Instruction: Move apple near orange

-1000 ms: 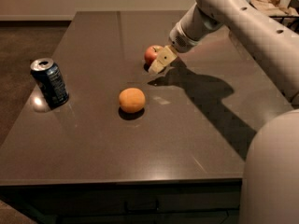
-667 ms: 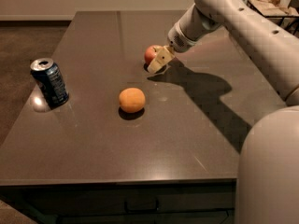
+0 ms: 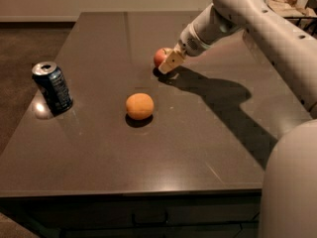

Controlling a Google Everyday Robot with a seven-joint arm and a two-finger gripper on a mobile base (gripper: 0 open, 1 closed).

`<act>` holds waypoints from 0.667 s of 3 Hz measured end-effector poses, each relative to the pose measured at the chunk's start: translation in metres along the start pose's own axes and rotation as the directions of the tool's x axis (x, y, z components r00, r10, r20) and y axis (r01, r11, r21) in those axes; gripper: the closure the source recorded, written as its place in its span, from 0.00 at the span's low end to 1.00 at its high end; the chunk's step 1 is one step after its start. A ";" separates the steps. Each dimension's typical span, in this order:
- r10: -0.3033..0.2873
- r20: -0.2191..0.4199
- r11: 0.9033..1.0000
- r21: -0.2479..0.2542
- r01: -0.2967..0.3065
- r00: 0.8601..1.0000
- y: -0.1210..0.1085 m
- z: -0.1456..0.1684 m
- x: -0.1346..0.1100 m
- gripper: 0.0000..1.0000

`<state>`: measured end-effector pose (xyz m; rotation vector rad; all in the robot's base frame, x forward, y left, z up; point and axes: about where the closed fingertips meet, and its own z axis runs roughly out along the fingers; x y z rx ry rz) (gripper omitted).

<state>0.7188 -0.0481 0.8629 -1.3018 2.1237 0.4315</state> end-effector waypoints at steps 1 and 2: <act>-0.030 0.026 0.999 -0.012 0.030 0.999 0.012 -0.021 0.009 0.87; -0.101 0.032 0.994 -0.040 0.102 0.994 0.039 -0.048 0.026 1.00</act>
Offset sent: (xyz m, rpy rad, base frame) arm -0.1190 -0.0502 0.0285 -0.0219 -0.0787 0.2232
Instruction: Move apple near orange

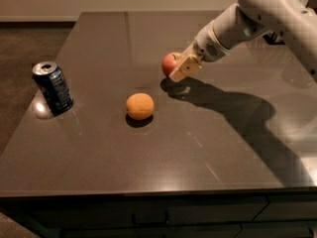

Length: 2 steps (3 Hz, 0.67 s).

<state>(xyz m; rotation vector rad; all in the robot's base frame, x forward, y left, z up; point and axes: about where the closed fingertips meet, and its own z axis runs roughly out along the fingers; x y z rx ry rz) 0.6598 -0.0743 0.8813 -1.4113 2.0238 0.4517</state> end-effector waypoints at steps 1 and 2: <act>-0.085 -0.021 0.996 -0.043 0.084 0.996 0.034 -0.011 0.014 1.00; -0.151 -0.033 0.985 -0.095 0.147 0.988 0.061 -0.009 0.023 1.00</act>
Offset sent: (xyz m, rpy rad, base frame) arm -0.0989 0.0025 -0.0210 -0.0894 -0.0090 0.2675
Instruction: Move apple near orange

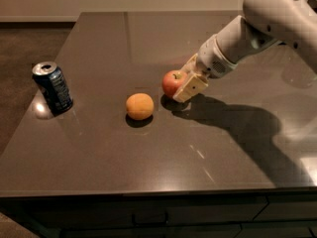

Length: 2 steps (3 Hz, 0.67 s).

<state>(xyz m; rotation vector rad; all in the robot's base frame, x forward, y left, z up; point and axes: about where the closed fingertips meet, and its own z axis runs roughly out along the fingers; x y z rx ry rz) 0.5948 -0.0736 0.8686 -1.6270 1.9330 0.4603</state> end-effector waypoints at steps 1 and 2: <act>-0.041 0.014 0.998 -0.041 0.041 0.999 0.018 0.003 -0.002 0.82; -0.062 0.046 0.994 -0.086 0.066 0.997 0.033 0.007 -0.008 0.58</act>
Offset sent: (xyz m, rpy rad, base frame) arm -0.0462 0.0273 -0.0010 0.0821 0.0410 0.1638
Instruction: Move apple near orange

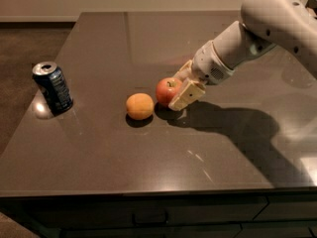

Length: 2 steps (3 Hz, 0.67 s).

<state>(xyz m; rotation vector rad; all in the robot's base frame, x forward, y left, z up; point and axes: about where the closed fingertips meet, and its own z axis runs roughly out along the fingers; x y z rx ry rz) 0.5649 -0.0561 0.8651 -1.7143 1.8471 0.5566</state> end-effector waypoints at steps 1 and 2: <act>-0.001 0.020 0.999 -0.039 0.002 1.000 0.009 0.011 -0.001 0.36; -0.003 0.019 0.999 -0.041 0.003 1.000 0.009 0.012 -0.002 0.12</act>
Offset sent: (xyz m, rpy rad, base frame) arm -0.0067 0.0078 -0.0074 0.0187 0.0243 0.0251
